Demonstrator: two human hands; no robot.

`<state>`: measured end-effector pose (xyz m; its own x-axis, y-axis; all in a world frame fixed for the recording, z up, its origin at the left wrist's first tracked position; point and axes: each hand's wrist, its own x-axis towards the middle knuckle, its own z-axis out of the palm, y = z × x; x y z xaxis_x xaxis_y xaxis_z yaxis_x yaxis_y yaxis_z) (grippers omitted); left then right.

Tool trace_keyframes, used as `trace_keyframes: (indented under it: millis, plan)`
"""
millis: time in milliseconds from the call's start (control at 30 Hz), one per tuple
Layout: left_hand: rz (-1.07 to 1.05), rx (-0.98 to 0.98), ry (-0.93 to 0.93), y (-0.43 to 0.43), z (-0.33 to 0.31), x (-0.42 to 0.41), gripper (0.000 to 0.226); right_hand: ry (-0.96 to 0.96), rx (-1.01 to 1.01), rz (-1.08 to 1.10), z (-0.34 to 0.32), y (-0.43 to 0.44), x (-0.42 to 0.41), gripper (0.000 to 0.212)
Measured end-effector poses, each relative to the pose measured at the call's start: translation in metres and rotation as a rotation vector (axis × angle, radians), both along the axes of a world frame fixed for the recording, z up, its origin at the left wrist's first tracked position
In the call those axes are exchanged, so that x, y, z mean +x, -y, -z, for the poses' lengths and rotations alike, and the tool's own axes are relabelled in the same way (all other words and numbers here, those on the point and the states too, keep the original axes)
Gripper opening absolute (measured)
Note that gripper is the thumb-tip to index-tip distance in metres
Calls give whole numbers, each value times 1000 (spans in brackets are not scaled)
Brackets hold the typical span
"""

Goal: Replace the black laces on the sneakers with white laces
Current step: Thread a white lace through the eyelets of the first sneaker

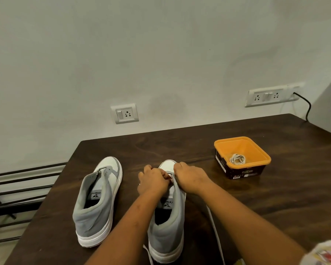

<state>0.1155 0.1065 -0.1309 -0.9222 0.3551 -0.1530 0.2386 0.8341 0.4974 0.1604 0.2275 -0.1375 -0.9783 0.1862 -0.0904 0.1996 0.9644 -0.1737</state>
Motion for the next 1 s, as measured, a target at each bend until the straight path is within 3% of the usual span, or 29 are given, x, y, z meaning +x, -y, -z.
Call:
trace_keyframes:
  millis: [100, 233, 400, 533, 667, 800, 900, 1000]
  plan:
    - [-10, -21, -9, 1, -4, 3, 21, -15, 45, -28, 0, 4, 0, 25]
    - [53, -86, -7, 1, -8, 4, 26, -63, -99, 60, -2, -3, 0, 19]
    - [174, -279, -192, -6, -16, 6, 32, -149, -283, 129, -1, -6, 1, 10]
    - [177, -220, -72, -4, -18, -5, 31, -141, -398, 157, -1, -11, 1, 9]
    - [183, -108, 46, -4, -16, -13, 28, -140, -389, 149, 0, -10, 1, 10]
    - [142, -90, -12, -12, -8, -9, 18, -173, -419, 152, 1, -9, 1, 8]
    - [86, -115, -90, -17, -4, -5, 23, -164, -436, 133, 0, -8, 0, 11]
    - [62, -106, -43, -18, -2, -5, 23, -172, -487, 112, 1, -10, 0, 21]
